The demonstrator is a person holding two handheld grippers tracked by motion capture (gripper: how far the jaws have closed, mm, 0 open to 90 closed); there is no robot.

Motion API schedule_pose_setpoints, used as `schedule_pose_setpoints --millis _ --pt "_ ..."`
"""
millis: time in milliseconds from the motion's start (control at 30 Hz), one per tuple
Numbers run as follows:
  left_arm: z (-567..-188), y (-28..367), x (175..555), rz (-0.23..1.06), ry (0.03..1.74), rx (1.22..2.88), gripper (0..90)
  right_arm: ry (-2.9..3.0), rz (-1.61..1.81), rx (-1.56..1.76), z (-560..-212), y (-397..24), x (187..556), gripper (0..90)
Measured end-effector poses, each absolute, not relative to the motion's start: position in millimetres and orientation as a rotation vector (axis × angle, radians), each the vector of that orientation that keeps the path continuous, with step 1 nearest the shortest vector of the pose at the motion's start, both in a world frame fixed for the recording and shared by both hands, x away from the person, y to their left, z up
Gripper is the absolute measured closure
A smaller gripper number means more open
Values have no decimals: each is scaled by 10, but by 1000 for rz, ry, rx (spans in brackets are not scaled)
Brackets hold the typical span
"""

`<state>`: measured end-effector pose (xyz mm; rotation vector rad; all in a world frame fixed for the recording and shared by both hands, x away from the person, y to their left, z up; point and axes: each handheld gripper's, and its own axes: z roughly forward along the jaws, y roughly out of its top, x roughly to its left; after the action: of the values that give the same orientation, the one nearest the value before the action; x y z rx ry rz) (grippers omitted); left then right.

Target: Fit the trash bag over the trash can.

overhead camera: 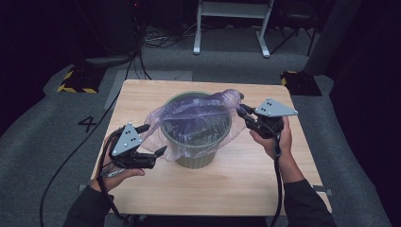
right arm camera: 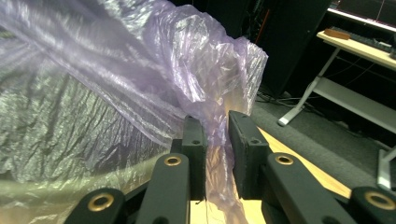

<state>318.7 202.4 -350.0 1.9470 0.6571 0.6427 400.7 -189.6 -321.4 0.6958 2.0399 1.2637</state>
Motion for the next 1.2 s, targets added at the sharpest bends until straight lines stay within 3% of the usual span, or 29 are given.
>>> schedule_pose_setpoints --millis 133,300,333,400,467,533,633,833,900,1067,1200 --pt "-3615 2037 3257 606 699 1970 302 2033 1289 709 -3218 -1955 3982 726" --pt "-3674 2032 3309 593 721 1968 464 2046 1293 711 -3249 -1986 3975 738" --pt "-3687 2030 3320 595 721 1980 464 2048 1291 712 -3260 -1991 3972 740" --pt "-3738 2004 3344 609 705 2025 621 2059 1291 704 -3290 -2006 3956 742" --pt "-3769 1988 3368 627 703 2047 702 2075 1288 693 -3305 -2012 3947 667" --pt "-3786 1981 3385 623 697 2062 772 2088 1282 648 -3310 -2001 3915 513" --pt "-3778 1980 3393 623 696 2048 811 2048 1237 582 -3288 -1962 3811 360" --pt "-3728 1971 3369 638 674 2045 865 1969 1234 417 -3179 -1881 3594 269" --pt "-3724 1971 3367 642 670 2055 882 1942 1215 358 -3153 -1846 3540 278" --pt "-3733 1984 3388 642 679 2058 888 1969 1210 240 -3118 -1758 3514 468" --pt "-3739 1999 3409 640 683 2055 880 2011 1127 235 -3129 -1670 3575 693"
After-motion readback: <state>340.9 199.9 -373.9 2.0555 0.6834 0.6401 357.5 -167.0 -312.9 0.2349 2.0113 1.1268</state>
